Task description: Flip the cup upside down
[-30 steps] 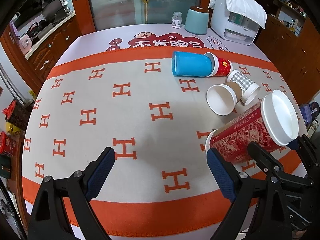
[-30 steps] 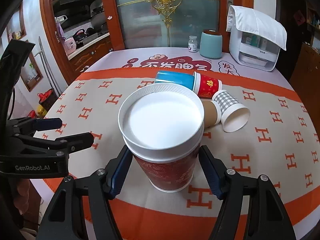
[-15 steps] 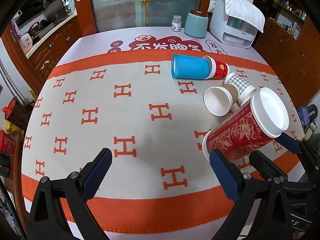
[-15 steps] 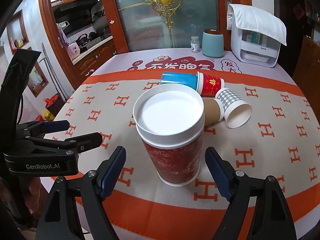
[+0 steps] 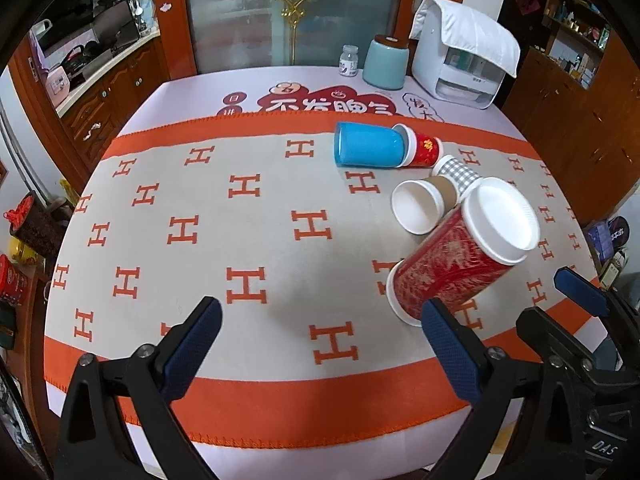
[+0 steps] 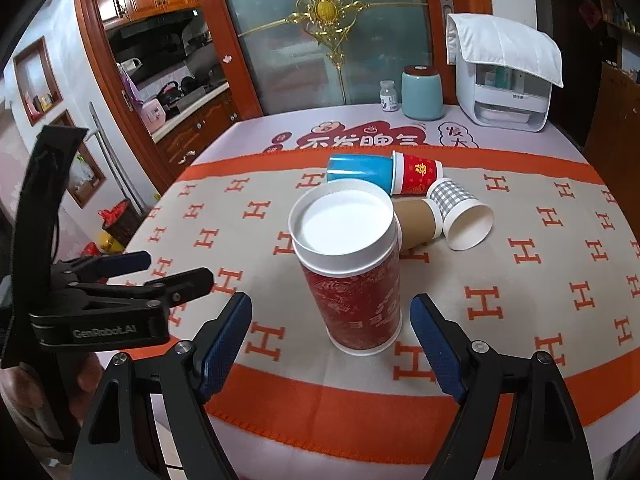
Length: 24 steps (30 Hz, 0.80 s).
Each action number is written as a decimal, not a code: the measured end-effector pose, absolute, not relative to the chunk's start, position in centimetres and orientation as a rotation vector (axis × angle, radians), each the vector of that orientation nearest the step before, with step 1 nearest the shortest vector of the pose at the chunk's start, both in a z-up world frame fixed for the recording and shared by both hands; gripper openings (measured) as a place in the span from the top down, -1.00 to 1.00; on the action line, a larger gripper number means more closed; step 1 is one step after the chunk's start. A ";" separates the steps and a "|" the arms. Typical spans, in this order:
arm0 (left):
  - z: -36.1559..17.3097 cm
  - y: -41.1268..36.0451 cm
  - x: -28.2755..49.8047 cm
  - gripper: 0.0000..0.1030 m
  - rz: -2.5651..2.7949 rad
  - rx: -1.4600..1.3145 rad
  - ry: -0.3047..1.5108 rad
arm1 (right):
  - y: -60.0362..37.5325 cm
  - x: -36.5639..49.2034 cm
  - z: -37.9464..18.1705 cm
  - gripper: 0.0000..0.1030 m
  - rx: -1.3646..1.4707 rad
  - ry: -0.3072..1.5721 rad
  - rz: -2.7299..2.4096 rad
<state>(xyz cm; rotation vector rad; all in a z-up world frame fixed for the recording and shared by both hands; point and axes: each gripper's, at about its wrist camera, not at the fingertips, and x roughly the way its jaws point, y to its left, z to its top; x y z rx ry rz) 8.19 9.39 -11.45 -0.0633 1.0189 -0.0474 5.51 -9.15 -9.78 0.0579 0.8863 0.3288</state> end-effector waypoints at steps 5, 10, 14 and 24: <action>-9.9 8.4 6.9 -0.98 -0.066 -0.064 0.986 | -9.9 3.4 -7.5 -0.61 0.070 0.858 0.339; -8.3 7.6 5.7 -0.99 -0.091 -0.085 0.972 | -11.2 1.6 -5.3 -0.62 0.108 0.851 0.335; -6.9 7.0 4.7 -0.99 -0.101 -0.093 0.950 | -12.2 0.2 -3.5 -0.63 0.125 0.844 0.331; -3.9 5.2 3.2 -0.99 -0.092 -0.095 0.906 | -14.9 -1.8 0.6 -0.66 0.173 0.848 0.311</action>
